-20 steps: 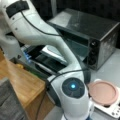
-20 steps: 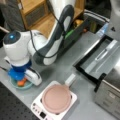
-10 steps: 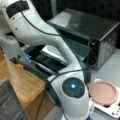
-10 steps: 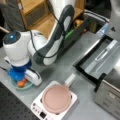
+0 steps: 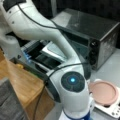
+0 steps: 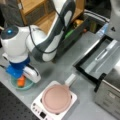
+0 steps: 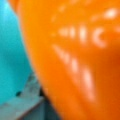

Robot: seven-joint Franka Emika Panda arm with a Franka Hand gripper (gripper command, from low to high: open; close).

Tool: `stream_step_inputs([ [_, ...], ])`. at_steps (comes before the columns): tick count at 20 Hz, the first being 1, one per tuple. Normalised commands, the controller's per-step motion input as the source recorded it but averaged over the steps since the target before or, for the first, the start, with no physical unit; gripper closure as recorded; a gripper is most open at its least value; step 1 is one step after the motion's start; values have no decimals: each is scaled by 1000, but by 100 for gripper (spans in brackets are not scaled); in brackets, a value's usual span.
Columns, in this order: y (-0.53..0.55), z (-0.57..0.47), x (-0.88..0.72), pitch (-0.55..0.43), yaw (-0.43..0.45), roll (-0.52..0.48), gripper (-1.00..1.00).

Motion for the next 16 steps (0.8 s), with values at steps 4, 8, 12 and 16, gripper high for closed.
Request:
stream_step_inputs([
  [4,112,169,-114,58,-66,-59,100],
  [8,125,82,-82,46,-67,-61,100],
  [12,117,45,-64,70,-87,-88,100],
  [16,83,43,-45,66,-69,-107,100],
])
